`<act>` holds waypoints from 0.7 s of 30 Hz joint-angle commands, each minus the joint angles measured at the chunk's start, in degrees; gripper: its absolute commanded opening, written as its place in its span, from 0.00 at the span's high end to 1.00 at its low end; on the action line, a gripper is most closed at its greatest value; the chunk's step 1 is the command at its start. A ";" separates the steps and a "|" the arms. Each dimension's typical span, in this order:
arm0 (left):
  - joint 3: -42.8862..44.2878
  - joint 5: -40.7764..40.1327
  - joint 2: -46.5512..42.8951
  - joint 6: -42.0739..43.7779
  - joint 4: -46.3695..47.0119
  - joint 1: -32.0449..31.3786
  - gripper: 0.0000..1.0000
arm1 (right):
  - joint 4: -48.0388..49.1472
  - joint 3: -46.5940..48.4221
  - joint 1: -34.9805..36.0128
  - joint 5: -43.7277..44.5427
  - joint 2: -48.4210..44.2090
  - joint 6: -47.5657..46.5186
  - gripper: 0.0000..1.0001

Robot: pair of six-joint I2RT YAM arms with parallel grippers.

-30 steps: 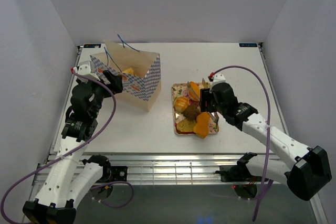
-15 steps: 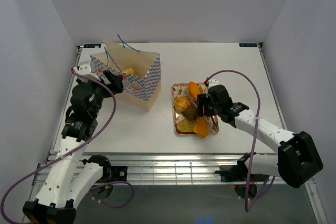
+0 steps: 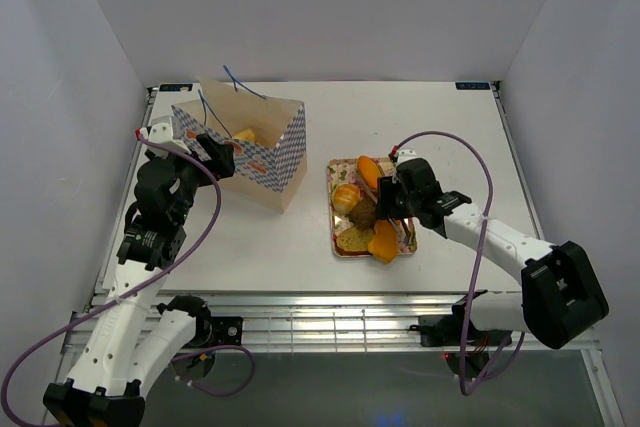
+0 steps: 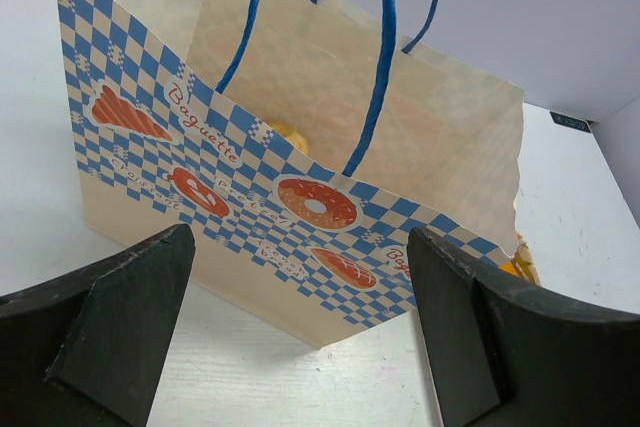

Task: Place the fake bread into the paper bag

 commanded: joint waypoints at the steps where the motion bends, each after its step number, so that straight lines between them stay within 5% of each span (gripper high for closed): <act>1: -0.52 0.63 -0.73 -0.16 0.75 -0.28 0.02 | 0.00 3.89 -0.41 -0.44 0.92 -0.43 0.42; 8: -0.35 -0.42 -0.82 0.01 0.31 -0.28 0.02 | -1.49 7.23 -0.42 -2.01 -4.07 -0.34 0.50; 21: -0.35 0.45 -1.17 0.54 0.13 -0.37 0.02 | -4.48 18.30 -0.50 -7.28 -11.73 -0.96 0.51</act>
